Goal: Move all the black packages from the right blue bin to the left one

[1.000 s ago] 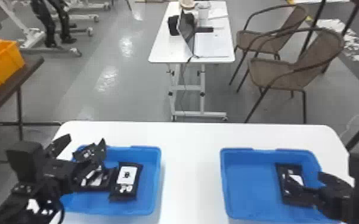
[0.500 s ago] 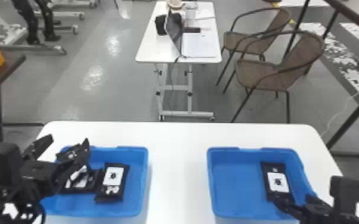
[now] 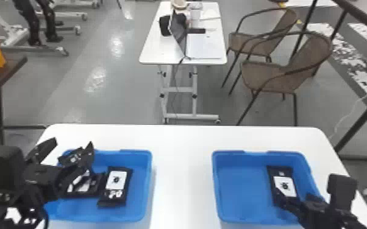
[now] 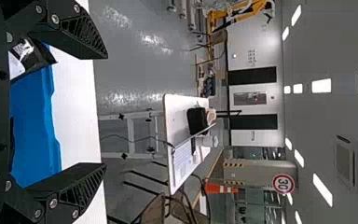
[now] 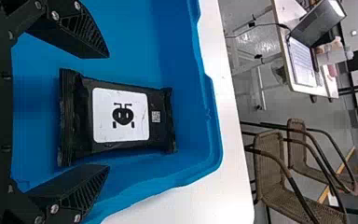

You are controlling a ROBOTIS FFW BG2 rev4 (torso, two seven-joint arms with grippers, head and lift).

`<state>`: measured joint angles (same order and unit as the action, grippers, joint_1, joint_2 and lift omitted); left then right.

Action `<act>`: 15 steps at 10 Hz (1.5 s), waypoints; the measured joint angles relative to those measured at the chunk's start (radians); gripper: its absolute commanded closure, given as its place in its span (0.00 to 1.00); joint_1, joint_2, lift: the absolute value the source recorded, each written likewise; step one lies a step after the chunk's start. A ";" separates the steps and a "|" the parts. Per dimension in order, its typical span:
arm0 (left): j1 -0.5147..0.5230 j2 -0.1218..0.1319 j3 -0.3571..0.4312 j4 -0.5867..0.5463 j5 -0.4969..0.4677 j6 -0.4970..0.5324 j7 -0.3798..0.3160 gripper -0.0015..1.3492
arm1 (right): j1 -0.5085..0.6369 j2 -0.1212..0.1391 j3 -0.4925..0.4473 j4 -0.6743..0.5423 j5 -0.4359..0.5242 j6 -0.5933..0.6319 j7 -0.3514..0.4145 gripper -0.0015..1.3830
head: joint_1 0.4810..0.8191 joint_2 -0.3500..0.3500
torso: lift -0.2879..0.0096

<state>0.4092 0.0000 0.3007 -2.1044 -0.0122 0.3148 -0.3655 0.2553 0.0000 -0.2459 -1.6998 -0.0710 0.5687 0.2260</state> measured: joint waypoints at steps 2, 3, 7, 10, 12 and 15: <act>-0.004 0.000 -0.001 0.001 0.000 0.005 -0.007 0.16 | -0.007 0.000 0.040 0.026 -0.040 -0.031 -0.111 0.12 | 0.63 0.53 | 0.83; -0.004 0.000 -0.001 0.002 0.000 0.006 -0.011 0.16 | -0.012 0.000 0.066 0.045 -0.074 -0.046 -0.190 0.12 | 0.63 0.53 | 0.83; 0.001 0.000 0.000 0.005 -0.002 0.011 -0.018 0.17 | -0.012 0.000 0.125 0.084 -0.211 -0.065 -0.379 0.79 | 0.63 0.55 | 0.83; 0.013 0.000 0.010 0.020 0.004 0.007 -0.019 0.17 | 0.031 -0.001 0.183 0.064 -0.321 -0.168 -0.449 0.81 | 0.63 0.60 | 0.83; 0.015 0.000 0.015 0.032 0.018 0.002 -0.020 0.17 | 0.047 -0.028 0.215 0.028 -0.363 -0.175 -0.455 0.81 | 0.63 0.63 | 0.83; 0.017 0.000 0.014 0.037 0.028 0.000 -0.020 0.17 | 0.075 -0.034 0.234 -0.023 -0.385 -0.223 -0.508 0.35 | 0.63 0.62 | 0.83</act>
<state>0.4262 0.0000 0.3146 -2.0679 0.0159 0.3152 -0.3850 0.3301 -0.0342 -0.0119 -1.7224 -0.4556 0.3458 -0.2823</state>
